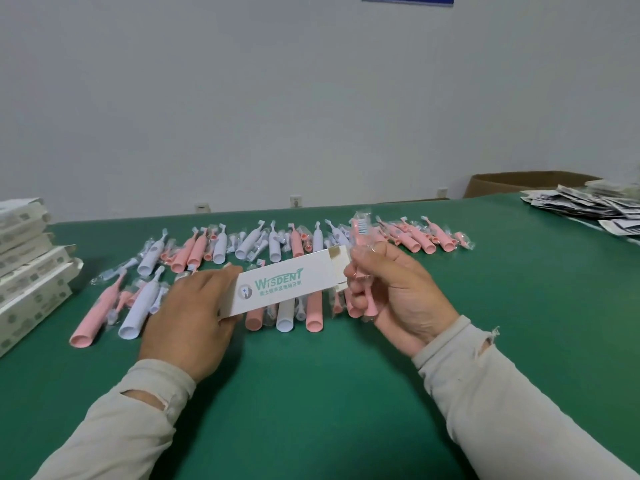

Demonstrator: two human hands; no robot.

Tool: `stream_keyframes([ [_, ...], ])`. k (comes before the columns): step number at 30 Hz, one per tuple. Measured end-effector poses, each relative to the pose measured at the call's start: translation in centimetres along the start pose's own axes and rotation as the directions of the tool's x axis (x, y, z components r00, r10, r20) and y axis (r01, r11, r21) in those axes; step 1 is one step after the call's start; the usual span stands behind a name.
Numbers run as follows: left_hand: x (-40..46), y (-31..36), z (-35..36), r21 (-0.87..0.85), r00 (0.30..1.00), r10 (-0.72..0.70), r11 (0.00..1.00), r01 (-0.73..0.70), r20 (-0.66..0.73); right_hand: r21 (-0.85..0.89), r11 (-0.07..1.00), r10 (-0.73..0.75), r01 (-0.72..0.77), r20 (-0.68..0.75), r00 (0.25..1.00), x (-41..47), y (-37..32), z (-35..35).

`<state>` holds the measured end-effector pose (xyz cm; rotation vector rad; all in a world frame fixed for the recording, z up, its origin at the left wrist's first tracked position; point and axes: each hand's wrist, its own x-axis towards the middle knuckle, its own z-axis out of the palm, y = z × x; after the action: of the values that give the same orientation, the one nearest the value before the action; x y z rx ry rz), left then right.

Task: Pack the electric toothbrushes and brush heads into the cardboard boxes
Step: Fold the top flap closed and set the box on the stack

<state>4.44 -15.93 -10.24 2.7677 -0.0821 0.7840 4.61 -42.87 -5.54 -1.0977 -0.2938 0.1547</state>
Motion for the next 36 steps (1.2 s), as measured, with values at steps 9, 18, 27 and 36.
stream_keyframes([
  [9, -0.3, 0.8, 0.0, -0.050, 0.999, 0.047, 0.998, -0.048, -0.010, -0.094, 0.995, 0.003, -0.024, -0.210, 0.978, 1.1, 1.0, -1.5],
  [18, -0.3, 0.4, 0.4, -0.025, 0.997, 0.067, 0.998, -0.066, 0.028, -0.036, 0.999, 0.026, -0.036, -0.228, 0.973, 1.5, 1.7, -1.9],
  [27, -0.3, 0.4, 0.4, -0.028, 0.997, 0.060, 0.998, -0.058, 0.056, -0.129, 0.991, -0.068, 0.040, -0.221, 0.973, 2.2, 2.1, -2.9],
  [36, -0.3, 0.5, 0.3, -0.041, 0.997, 0.052, 0.998, -0.050, 0.053, -0.299, 0.944, -0.269, 0.143, -0.441, 0.856, 2.2, 2.3, -2.7],
])
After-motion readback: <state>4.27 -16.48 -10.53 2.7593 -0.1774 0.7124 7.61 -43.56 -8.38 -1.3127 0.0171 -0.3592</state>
